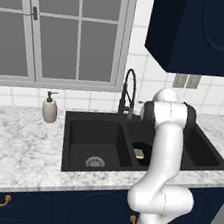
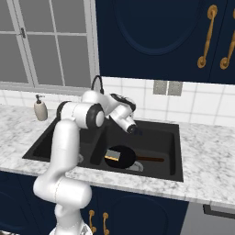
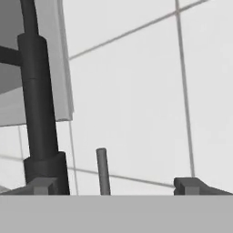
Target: Pick the pan and sponge and place them into the sink. Then turn on the water.
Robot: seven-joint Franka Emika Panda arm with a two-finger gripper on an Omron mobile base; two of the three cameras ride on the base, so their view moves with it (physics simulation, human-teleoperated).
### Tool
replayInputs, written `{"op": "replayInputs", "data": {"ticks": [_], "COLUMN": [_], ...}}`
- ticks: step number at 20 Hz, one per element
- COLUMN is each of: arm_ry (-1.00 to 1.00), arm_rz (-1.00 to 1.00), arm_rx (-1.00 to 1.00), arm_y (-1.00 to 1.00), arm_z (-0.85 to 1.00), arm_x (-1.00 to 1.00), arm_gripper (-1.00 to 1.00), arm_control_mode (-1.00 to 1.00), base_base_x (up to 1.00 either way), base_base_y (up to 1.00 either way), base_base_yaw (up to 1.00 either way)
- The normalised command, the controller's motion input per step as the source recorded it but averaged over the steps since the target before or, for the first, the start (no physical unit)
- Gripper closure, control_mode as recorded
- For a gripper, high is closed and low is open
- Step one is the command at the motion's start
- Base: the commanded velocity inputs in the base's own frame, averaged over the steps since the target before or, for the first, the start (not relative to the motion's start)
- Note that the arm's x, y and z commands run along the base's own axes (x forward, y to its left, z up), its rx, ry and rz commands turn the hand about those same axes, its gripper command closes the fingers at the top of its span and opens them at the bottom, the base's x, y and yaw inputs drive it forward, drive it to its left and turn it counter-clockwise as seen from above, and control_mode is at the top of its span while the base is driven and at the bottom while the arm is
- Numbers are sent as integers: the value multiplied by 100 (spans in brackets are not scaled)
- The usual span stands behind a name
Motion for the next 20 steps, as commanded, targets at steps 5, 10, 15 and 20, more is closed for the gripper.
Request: {"op": "replayInputs", "data": {"ticks": [5,10,15,20], "arm_ry": [1,0,0,0], "arm_rz": [0,0,0,-3], "arm_rx": [0,0,0,0], "arm_y": [-1,0,0,0], "arm_z": [-21,-15,-7,-2], "arm_x": [38,40,40,34], "arm_gripper": [-100,-100,-100,-100], "arm_control_mode": [-100,-100,-100,-100], "base_base_x": [0,0,0,0], "base_base_y": [0,0,0,0], "base_base_yaw": [0,0,0,0]}}
